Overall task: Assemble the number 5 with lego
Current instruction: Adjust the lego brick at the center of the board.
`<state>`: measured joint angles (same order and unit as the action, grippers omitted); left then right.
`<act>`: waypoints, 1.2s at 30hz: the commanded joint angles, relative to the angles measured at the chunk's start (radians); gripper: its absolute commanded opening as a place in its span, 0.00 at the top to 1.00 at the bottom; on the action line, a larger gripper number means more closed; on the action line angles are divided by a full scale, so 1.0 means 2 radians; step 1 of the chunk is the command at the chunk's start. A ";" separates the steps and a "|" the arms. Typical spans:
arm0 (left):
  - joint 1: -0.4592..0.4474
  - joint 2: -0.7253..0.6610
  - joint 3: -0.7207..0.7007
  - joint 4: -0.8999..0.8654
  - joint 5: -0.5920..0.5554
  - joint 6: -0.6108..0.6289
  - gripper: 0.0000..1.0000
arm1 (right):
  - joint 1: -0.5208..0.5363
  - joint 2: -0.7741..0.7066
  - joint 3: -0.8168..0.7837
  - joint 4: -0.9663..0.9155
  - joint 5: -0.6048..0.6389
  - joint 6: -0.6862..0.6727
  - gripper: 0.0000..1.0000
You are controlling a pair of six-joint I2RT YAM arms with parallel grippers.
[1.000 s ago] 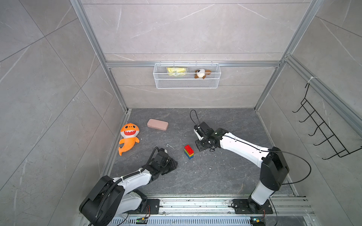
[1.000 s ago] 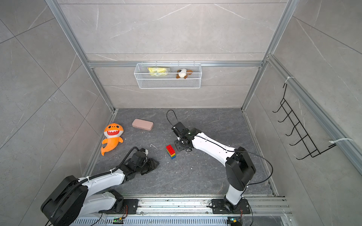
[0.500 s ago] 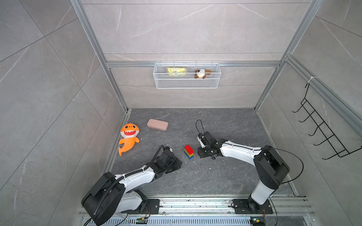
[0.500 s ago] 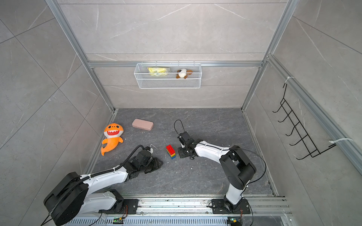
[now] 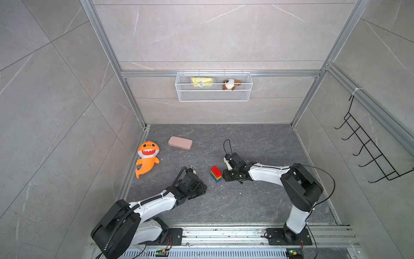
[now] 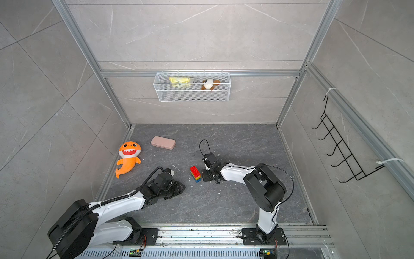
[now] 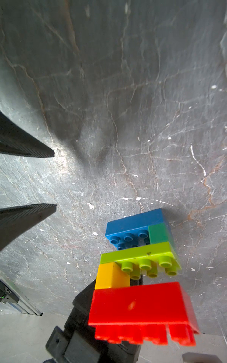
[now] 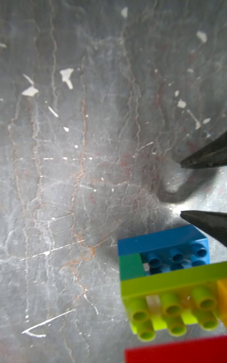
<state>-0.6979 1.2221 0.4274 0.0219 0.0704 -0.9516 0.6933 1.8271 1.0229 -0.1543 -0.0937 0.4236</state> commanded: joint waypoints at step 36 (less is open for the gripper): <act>0.008 -0.076 -0.023 -0.047 -0.049 0.001 0.57 | 0.092 0.022 -0.023 0.061 -0.030 0.080 0.65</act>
<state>-0.6880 1.0958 0.3901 -0.0372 -0.0021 -0.9516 0.8604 1.8256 0.9649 -0.0132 -0.1474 0.5529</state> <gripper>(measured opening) 0.431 0.347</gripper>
